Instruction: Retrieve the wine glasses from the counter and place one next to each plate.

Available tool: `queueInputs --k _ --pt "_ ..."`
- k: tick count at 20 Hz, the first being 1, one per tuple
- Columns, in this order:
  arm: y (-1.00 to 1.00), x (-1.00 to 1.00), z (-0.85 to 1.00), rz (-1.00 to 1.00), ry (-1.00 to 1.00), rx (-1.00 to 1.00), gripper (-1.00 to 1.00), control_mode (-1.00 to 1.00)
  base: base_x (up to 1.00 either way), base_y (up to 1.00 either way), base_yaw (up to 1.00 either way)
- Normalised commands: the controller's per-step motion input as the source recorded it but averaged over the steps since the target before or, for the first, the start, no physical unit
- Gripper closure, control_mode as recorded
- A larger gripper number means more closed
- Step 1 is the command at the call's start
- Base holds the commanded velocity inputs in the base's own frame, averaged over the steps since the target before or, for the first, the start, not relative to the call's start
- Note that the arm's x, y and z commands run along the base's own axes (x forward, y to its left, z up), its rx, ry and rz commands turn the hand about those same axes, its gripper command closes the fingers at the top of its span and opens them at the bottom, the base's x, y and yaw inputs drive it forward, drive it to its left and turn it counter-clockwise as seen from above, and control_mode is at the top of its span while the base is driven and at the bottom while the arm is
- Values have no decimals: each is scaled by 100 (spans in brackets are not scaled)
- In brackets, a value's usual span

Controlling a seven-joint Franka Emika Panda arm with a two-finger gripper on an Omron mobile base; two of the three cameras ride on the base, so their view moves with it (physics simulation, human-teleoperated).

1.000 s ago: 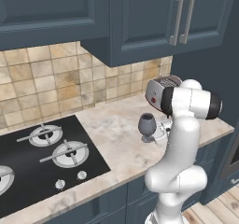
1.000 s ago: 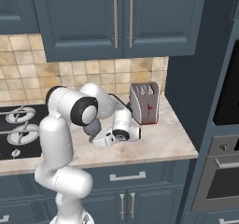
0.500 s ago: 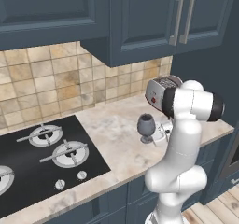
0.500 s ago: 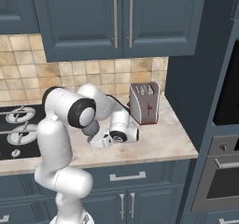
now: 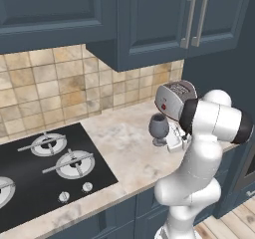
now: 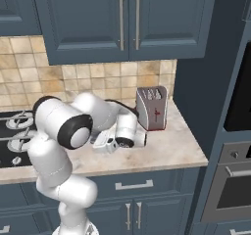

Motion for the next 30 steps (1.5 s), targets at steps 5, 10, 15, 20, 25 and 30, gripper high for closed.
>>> queueInputs --k 5,10,15,20,25,30 --pt "0 -41 90 0 -15 7 100 -100 0 0 0" --pt "0 -74 88 0 -7 1 100 -100 0 0 0" --pt "0 -97 96 0 -8 0 100 -100 0 0 0" --pt "-1 -81 82 0 -5 0 100 -100 0 0 0" --pt "0 -81 91 0 -11 0 100 -100 0 0 0" --pt "0 -65 66 0 -13 0 100 -100 0 0 0"
